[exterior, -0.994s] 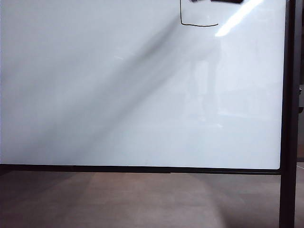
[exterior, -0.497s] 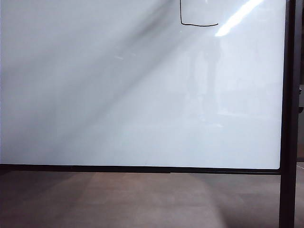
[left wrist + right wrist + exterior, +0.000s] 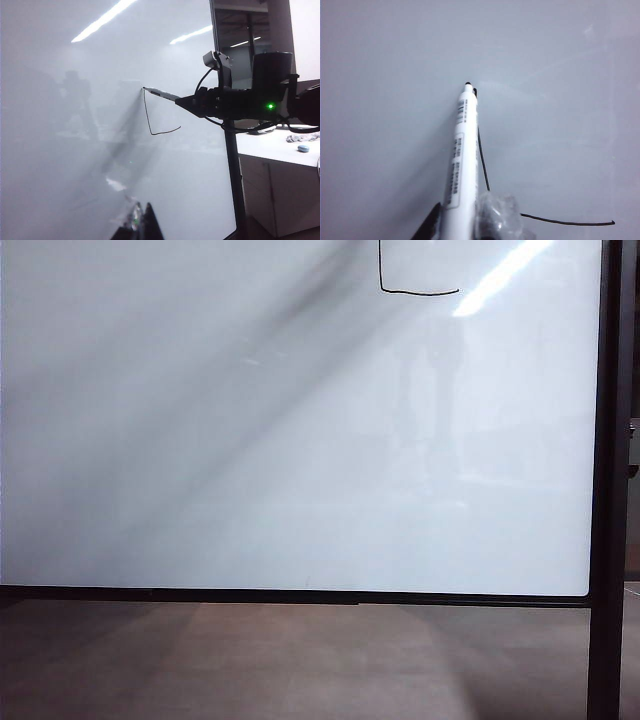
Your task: Reach to the right to find the marker pen, pick it up, and write the number 8 on the whiteboard.
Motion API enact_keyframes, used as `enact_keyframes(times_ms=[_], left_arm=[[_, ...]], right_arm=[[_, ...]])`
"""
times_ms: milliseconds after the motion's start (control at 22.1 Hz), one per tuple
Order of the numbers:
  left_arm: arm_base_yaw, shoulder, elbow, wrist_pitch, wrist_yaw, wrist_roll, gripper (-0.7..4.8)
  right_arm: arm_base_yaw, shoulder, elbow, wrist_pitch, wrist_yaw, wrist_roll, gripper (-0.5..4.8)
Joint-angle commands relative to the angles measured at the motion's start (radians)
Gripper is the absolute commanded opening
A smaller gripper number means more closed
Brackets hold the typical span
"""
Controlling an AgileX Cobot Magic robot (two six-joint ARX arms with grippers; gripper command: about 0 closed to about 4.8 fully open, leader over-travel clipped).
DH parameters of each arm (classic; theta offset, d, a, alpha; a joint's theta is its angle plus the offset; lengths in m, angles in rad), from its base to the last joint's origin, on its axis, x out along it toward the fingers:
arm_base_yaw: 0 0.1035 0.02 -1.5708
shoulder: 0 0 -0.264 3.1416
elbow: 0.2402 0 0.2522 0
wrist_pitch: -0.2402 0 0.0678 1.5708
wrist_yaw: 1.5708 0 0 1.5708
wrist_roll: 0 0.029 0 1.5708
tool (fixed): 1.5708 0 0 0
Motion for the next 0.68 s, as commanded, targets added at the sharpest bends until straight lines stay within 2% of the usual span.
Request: enact_keyframes(times_ms=[45, 316, 678], left_arm=[[0.000, 0.000, 0.003, 0.012, 0.000, 0.000, -0.05], [0.000, 0.000, 0.003, 0.013, 0.000, 0.000, -0.05], [0.000, 0.000, 0.003, 0.012, 0.000, 0.000, -0.05]], right_arm=[[0.001, -0.001, 0.006, 0.018, 0.009, 0.000, -0.05], [-0.002, 0.000, 0.006, 0.016, 0.036, 0.000, -0.05], [-0.053, -0.013, 0.005, -0.029, 0.035, 0.005, -0.05]])
